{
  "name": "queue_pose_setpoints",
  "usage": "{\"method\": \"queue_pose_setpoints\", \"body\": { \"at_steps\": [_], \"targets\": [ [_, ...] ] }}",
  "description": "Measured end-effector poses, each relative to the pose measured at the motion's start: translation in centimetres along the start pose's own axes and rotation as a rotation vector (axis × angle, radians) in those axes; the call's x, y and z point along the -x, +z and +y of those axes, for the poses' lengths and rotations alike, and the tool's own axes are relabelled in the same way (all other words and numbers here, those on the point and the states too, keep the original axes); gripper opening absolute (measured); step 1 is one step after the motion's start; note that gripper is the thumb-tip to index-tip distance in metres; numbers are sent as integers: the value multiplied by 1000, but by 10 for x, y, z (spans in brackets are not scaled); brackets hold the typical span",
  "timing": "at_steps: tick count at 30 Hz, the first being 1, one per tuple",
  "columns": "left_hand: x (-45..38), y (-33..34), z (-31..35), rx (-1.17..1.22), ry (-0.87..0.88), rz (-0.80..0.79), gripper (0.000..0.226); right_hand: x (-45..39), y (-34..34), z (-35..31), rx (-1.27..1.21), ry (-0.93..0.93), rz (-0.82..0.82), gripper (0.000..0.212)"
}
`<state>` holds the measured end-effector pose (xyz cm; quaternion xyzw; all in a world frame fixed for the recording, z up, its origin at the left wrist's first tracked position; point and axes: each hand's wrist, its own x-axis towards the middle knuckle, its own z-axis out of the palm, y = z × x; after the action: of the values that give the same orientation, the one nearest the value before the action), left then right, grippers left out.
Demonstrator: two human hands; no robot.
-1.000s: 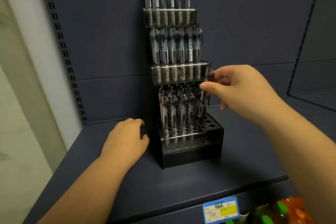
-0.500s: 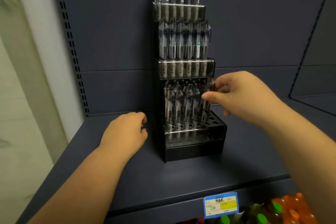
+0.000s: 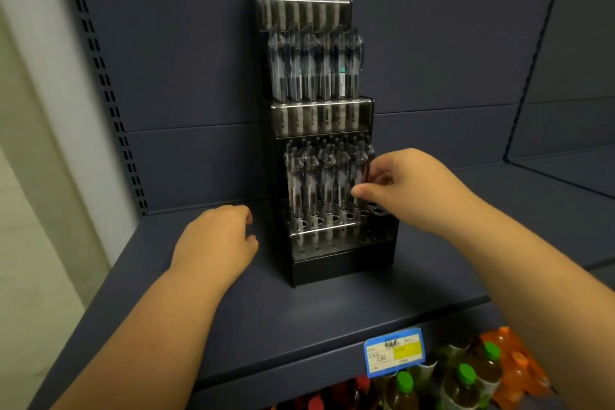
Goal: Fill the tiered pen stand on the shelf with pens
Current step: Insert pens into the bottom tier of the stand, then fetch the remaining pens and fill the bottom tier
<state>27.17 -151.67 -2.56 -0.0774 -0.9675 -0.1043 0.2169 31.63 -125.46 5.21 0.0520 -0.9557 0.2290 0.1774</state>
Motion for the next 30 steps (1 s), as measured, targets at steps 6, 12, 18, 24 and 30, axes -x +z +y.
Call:
{"method": "queue_pose_setpoints", "body": {
  "at_steps": [6, 12, 18, 24, 30],
  "targets": [
    [1, -2, 2, -1, 4, 7, 31, 15, -6, 27, 81, -106, 249, 11],
    [10, -39, 25, 367, -56, 544, 23, 13, -27, 98, 378, -16, 316, 24],
    [15, -85, 84, 440, 205, 787, 27, 26, -36, 150, 367, 8, 312, 24],
    [-6, -83, 225, 327, 471, 463, 35, 37, -65, 211, 373, 58, 298, 38],
    [-18, 0, 351, 233, 457, 152, 44, 76, -120, 303, 356, 91, 355, 28]
  ]
}}
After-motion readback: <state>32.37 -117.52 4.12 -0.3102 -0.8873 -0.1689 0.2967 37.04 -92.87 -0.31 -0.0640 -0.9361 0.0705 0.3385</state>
